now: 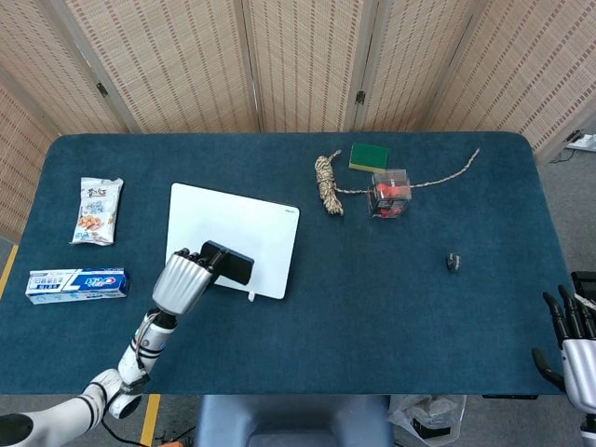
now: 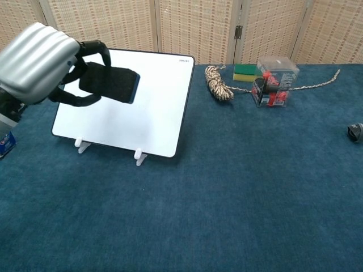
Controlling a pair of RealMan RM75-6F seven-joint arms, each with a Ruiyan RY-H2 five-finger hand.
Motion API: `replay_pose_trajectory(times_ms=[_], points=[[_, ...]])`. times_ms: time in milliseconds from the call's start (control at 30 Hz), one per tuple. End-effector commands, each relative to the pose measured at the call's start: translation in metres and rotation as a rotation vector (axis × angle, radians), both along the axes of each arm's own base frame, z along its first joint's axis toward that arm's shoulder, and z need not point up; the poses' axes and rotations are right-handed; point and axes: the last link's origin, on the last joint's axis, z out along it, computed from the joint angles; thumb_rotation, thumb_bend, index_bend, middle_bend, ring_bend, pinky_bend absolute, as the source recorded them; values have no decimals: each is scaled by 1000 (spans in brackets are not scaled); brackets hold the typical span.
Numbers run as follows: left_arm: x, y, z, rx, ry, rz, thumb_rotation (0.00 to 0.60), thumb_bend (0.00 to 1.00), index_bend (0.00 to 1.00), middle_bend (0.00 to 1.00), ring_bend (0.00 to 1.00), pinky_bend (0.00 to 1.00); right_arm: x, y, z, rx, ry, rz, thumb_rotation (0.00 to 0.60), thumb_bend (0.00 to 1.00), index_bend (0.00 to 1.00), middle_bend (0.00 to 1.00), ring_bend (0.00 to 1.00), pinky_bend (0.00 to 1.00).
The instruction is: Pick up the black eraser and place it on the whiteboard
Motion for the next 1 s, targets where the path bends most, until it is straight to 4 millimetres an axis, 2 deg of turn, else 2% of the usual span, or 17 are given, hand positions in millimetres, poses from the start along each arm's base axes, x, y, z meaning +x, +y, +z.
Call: replay_pose_trajectory(times_ms=[33,300,767,900,1000], points=[[12,10,-15,-10,24,-5,600,241,518,1000,1000,1000,1,1,0,2,-2,4,600,334,0,0,85,135],[33,34,-38,31,99,6,600,240,510,1000,1000,1000,0,7,6,-7,-26,22,600,335,0,0,84,135],[26,61,-46,24,109,100,600,240,498,1000,1000,1000,-1,9,9,-4,-40,29,600,335,0,0,85,135],[23,64,-46,28,120,116,600,240,449,1000,1000,1000,-1,8,8,-3,-37,28,600,335,0,0,85,135],[22,64,-46,34,133,117,600,237,345,1000,1000,1000,0,9,8,-3,-36,29,600,334,0,0,85,135]])
